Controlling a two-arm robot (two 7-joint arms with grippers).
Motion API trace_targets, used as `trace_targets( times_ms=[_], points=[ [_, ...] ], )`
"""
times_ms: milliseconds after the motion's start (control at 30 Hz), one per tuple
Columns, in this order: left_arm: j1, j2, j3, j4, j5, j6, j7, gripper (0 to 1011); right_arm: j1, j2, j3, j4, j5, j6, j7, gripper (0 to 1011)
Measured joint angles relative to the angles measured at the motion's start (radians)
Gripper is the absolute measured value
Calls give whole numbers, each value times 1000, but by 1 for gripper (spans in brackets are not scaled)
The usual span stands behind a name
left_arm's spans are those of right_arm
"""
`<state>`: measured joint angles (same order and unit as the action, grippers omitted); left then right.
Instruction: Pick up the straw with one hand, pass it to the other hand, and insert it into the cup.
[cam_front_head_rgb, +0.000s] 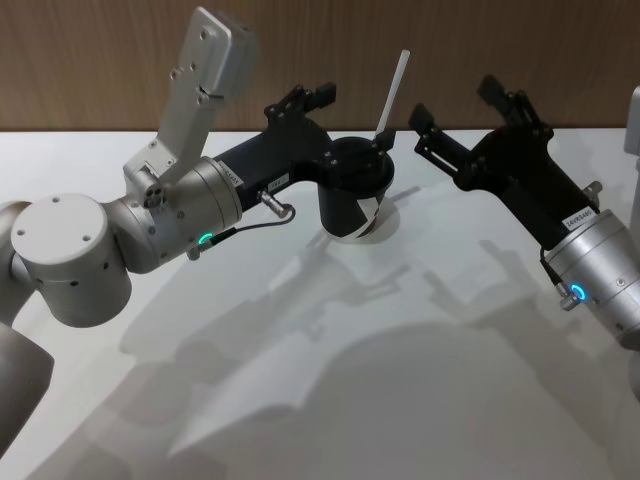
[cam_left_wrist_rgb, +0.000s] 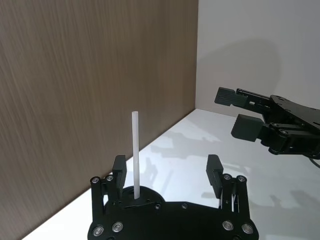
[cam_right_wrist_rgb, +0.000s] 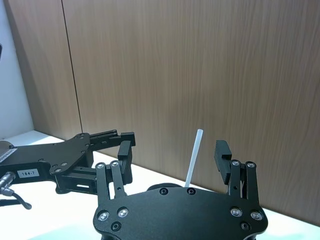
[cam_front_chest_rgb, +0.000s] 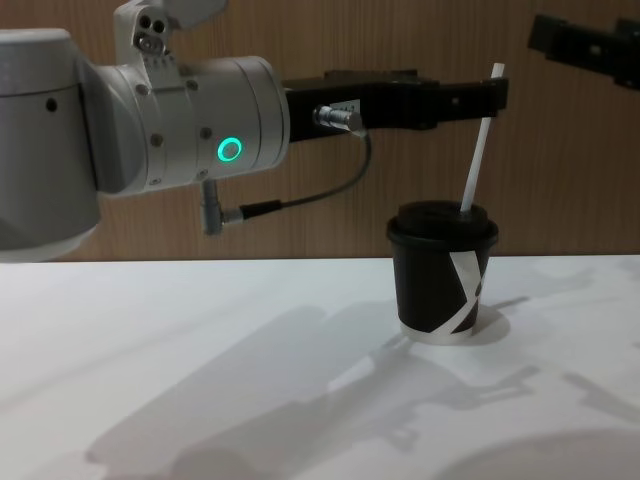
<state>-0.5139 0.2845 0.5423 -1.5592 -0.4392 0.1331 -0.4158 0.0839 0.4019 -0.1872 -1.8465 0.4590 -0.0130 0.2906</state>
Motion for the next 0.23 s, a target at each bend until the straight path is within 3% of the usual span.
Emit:
trace_targets(
  times_ms=[233],
  points=[
    [1, 1, 0, -1, 1, 1, 0, 1003, 0, -1, 1, 0, -1, -1, -1, 1001]
  ],
)
